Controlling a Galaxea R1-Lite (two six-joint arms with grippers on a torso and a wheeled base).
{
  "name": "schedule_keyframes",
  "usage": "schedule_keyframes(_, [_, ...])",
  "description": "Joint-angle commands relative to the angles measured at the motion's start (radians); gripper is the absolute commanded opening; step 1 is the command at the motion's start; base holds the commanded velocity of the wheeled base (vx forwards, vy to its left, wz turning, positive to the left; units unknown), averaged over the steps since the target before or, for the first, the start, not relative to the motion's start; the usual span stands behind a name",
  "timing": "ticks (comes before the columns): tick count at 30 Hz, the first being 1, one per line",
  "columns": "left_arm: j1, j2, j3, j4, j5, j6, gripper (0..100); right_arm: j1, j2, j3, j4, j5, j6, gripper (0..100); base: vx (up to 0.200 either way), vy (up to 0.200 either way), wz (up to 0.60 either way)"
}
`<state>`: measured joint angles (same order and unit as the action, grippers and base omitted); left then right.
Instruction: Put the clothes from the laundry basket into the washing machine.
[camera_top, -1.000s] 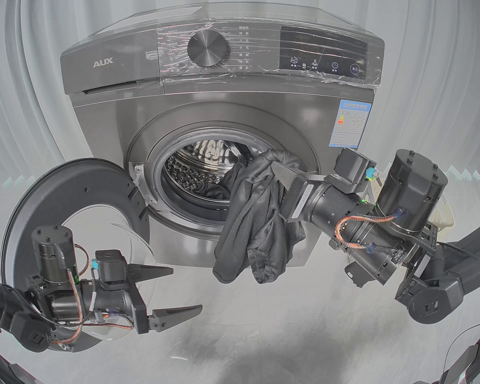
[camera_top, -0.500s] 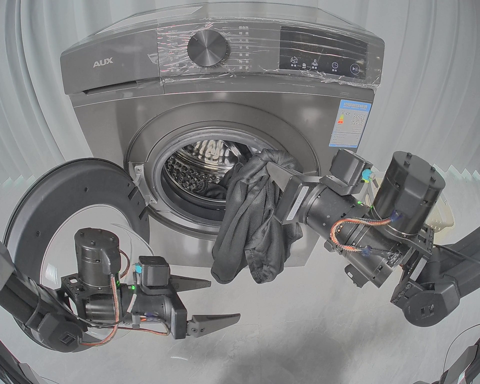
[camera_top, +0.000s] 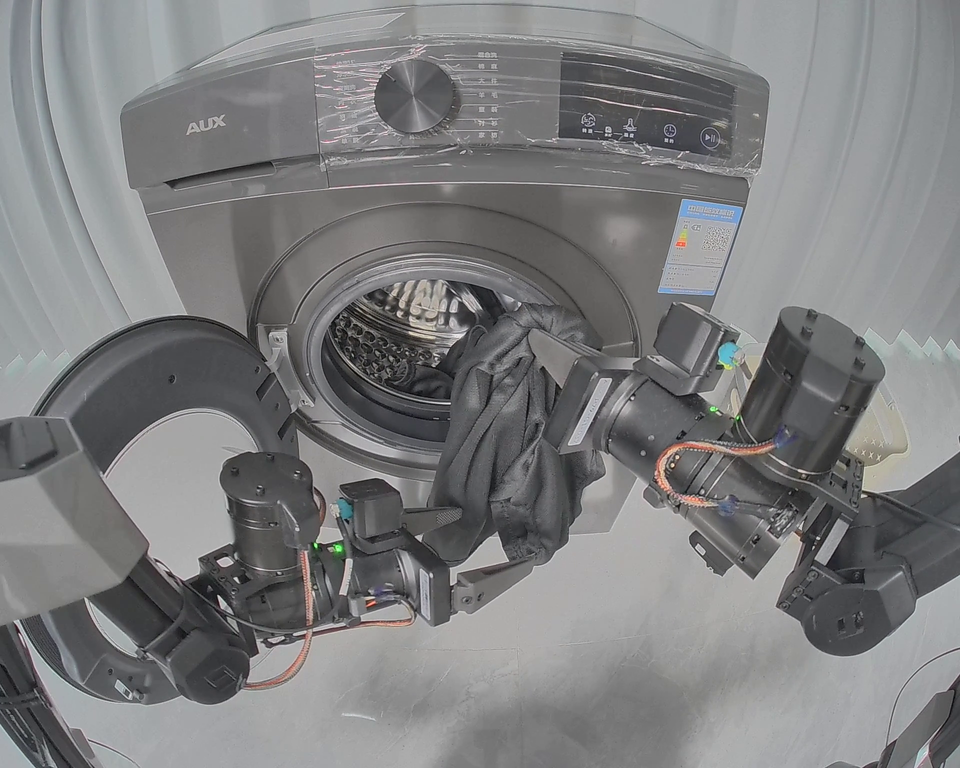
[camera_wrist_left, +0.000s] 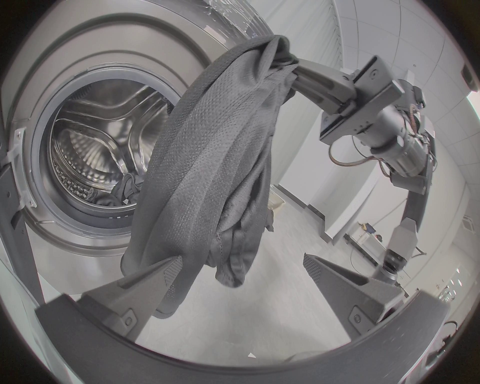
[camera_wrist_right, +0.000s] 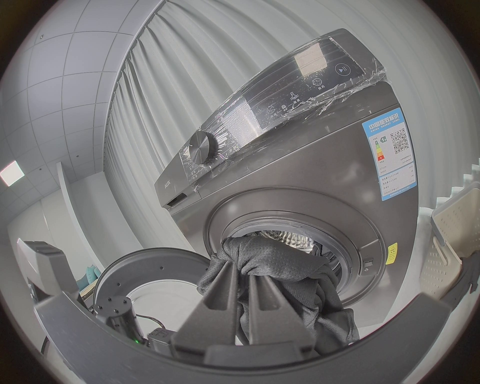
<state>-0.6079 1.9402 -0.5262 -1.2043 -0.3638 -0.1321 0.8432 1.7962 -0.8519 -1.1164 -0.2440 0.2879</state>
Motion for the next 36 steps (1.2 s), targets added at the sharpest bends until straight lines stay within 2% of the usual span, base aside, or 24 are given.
schedule_keyframes(1, [-0.023,0.098,-0.029,-0.055,0.039,-0.032,100,0.000,-0.004,0.002,0.000,-0.001,0.001,0,0.000,0.000,0.00])
schedule_keyframes(9, [-0.038,0.118,-0.051,-0.064,0.039,-0.038,100,0.000,0.002,-0.006,0.000,-0.003,-0.006,0,0.000,0.000,0.00])
schedule_keyframes(20, [-0.095,0.123,-0.017,-0.109,0.037,-0.037,100,-0.018,0.003,-0.018,0.000,-0.003,-0.012,0,0.000,0.000,0.00])
schedule_keyframes(24, [-0.108,0.132,-0.014,-0.121,0.036,-0.037,100,-0.023,0.002,-0.018,0.000,-0.015,-0.013,0,0.000,0.000,0.00])
schedule_keyframes(29, [-0.108,0.164,-0.020,-0.140,0.039,-0.035,100,-0.023,0.000,-0.018,0.000,-0.015,-0.013,0,0.000,0.000,0.00])
schedule_keyframes(31, [-0.104,0.190,-0.029,-0.152,0.045,-0.035,100,-0.021,0.000,-0.018,0.000,-0.015,-0.013,0,0.000,0.000,0.00])
schedule_keyframes(36, [-0.095,0.255,-0.080,-0.178,0.109,-0.035,100,-0.019,0.000,-0.019,0.000,-0.015,-0.013,0,0.000,0.000,0.00])
